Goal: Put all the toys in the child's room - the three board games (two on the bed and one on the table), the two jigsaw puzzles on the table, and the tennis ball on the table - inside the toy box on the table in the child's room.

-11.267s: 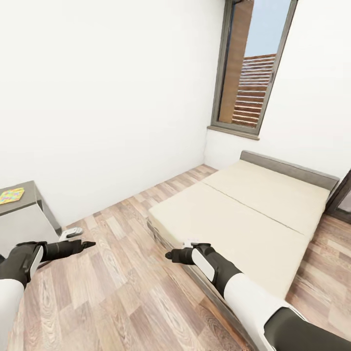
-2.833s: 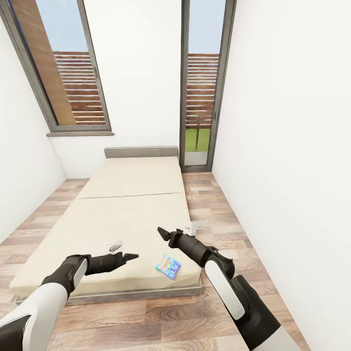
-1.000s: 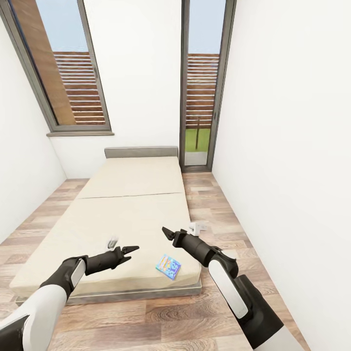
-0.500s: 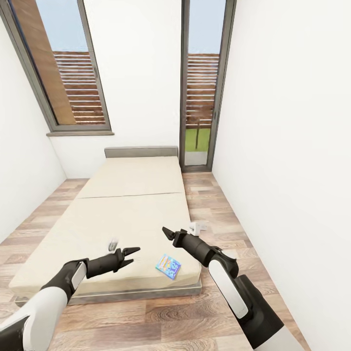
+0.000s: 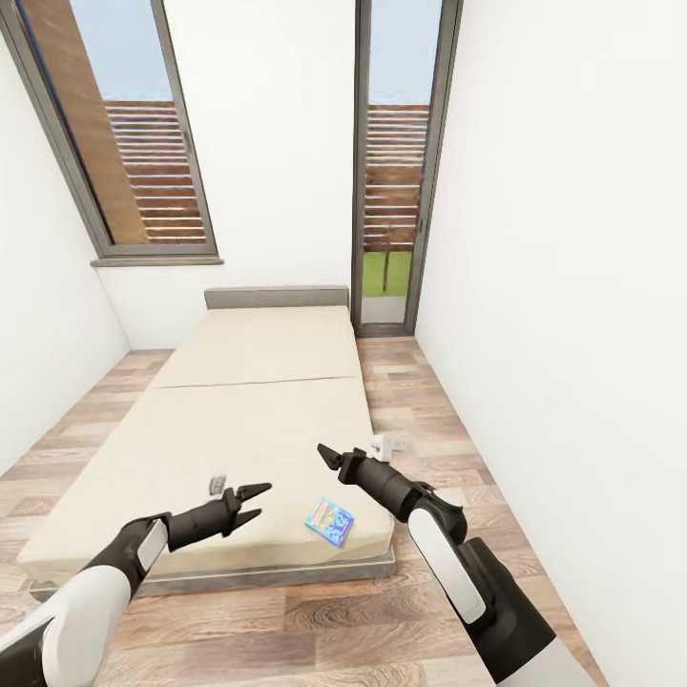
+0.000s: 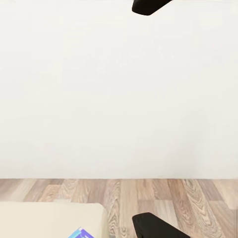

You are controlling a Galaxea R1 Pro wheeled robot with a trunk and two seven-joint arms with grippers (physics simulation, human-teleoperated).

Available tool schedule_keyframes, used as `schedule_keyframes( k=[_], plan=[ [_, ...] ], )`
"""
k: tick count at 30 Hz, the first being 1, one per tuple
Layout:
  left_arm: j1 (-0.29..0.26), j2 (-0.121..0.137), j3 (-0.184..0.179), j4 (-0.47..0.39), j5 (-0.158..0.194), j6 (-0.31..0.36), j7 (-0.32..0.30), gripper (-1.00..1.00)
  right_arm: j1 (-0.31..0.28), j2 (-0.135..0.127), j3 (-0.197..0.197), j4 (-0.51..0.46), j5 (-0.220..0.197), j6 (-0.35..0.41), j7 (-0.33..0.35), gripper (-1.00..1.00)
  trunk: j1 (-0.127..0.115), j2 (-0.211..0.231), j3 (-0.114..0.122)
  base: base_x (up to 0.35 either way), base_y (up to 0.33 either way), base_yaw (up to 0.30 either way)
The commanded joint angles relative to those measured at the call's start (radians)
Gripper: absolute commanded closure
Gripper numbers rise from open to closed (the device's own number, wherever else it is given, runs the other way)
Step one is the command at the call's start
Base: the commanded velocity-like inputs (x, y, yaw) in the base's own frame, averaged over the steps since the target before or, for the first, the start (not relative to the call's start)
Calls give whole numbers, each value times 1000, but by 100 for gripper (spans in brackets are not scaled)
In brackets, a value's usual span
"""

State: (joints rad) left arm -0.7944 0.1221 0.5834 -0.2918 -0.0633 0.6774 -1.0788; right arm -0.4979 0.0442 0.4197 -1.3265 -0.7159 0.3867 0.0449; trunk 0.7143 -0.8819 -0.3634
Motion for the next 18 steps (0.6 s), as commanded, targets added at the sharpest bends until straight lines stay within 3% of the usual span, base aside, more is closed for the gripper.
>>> schedule_keyframes(
  k=[1, 13, 18],
  plan=[
    [-1, 0, 8, 4, -6, 8, -4, -100, -1, 0, -1, -1, -4, 5, 1, -100, 4, -8, -4, 0, 0, 0],
    [2, 0, 10, 42, -6, 7, 1, -100, -1, -1, 1, -18, -4, 8, 2, -100, 50, -92, -42, 0, 0, 0],
    [2, 0, 10, 56, -6, 7, 4, -100, -1, -4, 4, -89, -3, 21, 3, -100, 69, -127, -58, 0, 0, 0]
  ],
)
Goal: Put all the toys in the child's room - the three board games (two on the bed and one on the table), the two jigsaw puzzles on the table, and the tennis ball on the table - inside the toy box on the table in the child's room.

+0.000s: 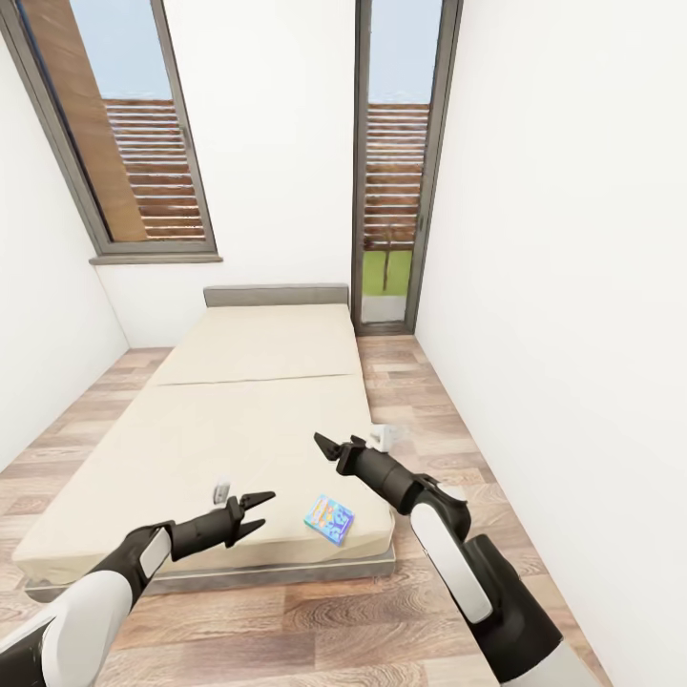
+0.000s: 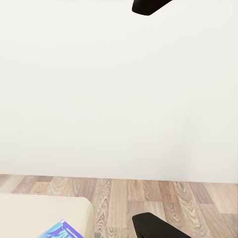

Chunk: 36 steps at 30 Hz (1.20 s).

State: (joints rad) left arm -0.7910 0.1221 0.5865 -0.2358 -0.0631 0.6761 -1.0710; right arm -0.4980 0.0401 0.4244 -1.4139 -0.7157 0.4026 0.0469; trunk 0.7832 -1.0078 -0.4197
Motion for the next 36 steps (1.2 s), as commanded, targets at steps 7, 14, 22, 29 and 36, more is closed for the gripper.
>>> schedule_keyframes(
  k=[7, 14, 22, 29, 36],
  plan=[
    [-1, -1, 7, 4, -7, 8, 2, -100, 1, -33, -2, -106, -7, 113, 4, -100, 27, -50, -23, 0, 0, 0],
    [-1, -1, 7, 4, -7, 7, 4, -100, 1, -42, -22, -127, -14, 239, 6, -100, 54, -99, -45, 0, 0, 0],
    [-1, -3, 7, 10, -7, 4, 6, -100, 0, -30, -137, -142, -18, 471, 7, -100, 85, -155, -70, 0, 0, 0],
    [-1, -12, 7, 29, -8, -1, 6, -100, -1, -27, -225, -144, -20, 564, 13, -100, 111, -204, -92, 0, 0, 0],
    [-1, -14, 7, 32, -10, -6, 0, -100, -1, -28, -249, -145, -21, 568, 36, -100, 138, -253, -114, 0, 0, 0]
  ],
)
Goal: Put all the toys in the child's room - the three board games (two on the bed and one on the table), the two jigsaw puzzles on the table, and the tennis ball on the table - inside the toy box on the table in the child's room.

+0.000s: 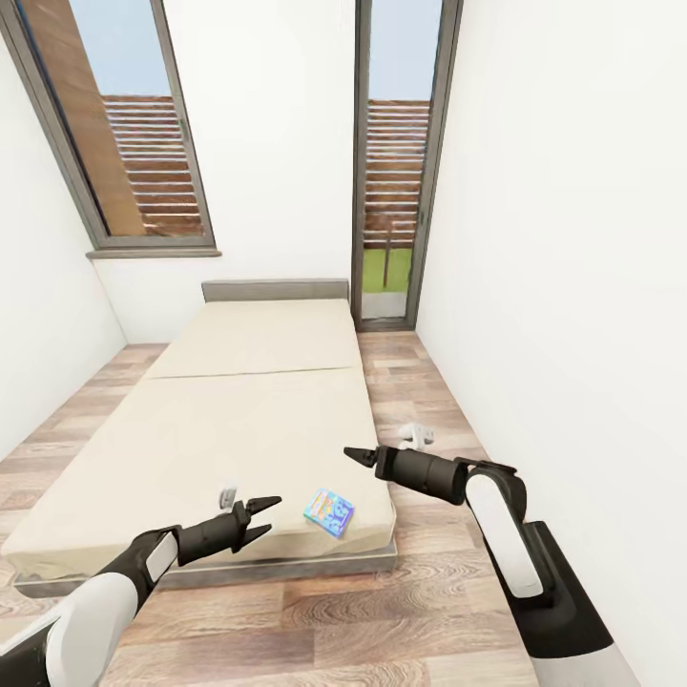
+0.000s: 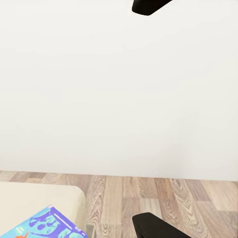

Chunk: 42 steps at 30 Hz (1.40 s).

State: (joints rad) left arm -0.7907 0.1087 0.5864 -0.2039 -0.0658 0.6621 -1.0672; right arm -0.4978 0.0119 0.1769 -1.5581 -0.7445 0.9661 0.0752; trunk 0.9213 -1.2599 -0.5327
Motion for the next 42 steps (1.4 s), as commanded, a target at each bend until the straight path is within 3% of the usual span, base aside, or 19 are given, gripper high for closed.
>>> schedule_keyframes(
  k=[1, 13, 42],
  plan=[
    [-1, -1, 7, 0, -7, 8, -7, -100, -1, 0, -4, 0, 8, 3, 18, -100, 4, -8, -4, 0, 0, 0],
    [-1, 0, 6, 17, -10, 6, -14, -100, -1, 0, -7, 0, 9, -2, 78, -100, 50, -92, -42, 0, 0, 0],
    [-1, -10, 3, 20, -15, 12, -18, -100, -1, 0, -5, 0, 10, -4, 84, -100, 161, -295, -133, 0, 0, 0]
  ],
)
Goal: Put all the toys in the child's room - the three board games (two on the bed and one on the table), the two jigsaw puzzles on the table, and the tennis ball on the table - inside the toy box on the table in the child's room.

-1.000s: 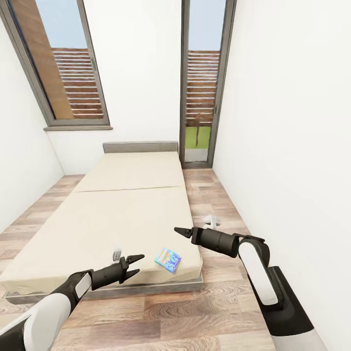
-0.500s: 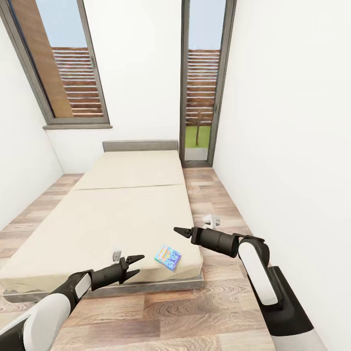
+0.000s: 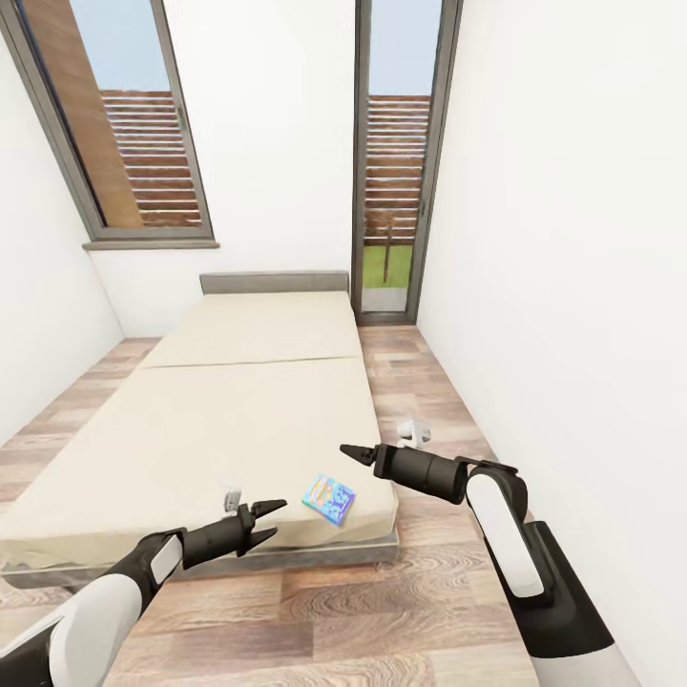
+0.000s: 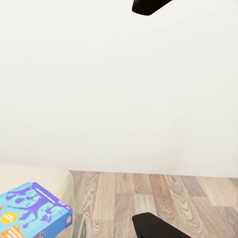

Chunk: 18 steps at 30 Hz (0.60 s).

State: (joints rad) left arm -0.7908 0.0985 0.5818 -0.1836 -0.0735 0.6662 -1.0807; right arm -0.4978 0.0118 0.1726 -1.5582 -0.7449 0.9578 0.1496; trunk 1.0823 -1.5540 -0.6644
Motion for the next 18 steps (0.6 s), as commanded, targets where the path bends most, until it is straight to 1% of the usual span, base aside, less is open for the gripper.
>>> schedule_keyframes(
  k=[1, 5, 6, 8, 9, 12, 16, 18],
  plan=[
    [-1, -1, 8, 0, -8, 8, -4, -100, -1, 1, -1, 0, 10, 4, 10, -100, 4, -8, -4, 0, 0, 0],
    [-1, 0, 8, 0, -6, 11, -31, -100, -1, 0, 1, 0, 9, -29, 16, -100, 19, -36, -17, 0, 0, 0],
    [-1, 0, 8, 0, -6, 11, -54, -100, -1, -1, 1, 0, 9, -47, 20, -100, 23, -43, -20, 0, 0, 0],
    [-1, 1, 8, 0, -7, 11, -79, -100, -1, -2, 2, 0, 9, -63, 28, -100, 31, -57, -26, 0, 0, 0],
    [-1, 2, 7, 0, -8, 12, -102, -100, -1, -3, 2, 0, 9, -75, 40, -100, 35, -64, -29, 0, 0, 0],
    [-1, 6, 6, 0, -10, 13, -135, -100, -1, -5, 1, 0, 9, -88, 74, -100, 46, -85, -39, 0, 0, 0],
    [-1, 9, 5, 0, -9, 13, -153, -100, -1, -11, 1, 0, 10, -96, 115, -100, 61, -113, -51, 0, 0, 0],
    [-1, 9, 5, 0, -9, 13, -154, -100, -1, -13, 1, 0, 10, -97, 122, -100, 69, -127, -57, 0, 0, 0]
  ],
)
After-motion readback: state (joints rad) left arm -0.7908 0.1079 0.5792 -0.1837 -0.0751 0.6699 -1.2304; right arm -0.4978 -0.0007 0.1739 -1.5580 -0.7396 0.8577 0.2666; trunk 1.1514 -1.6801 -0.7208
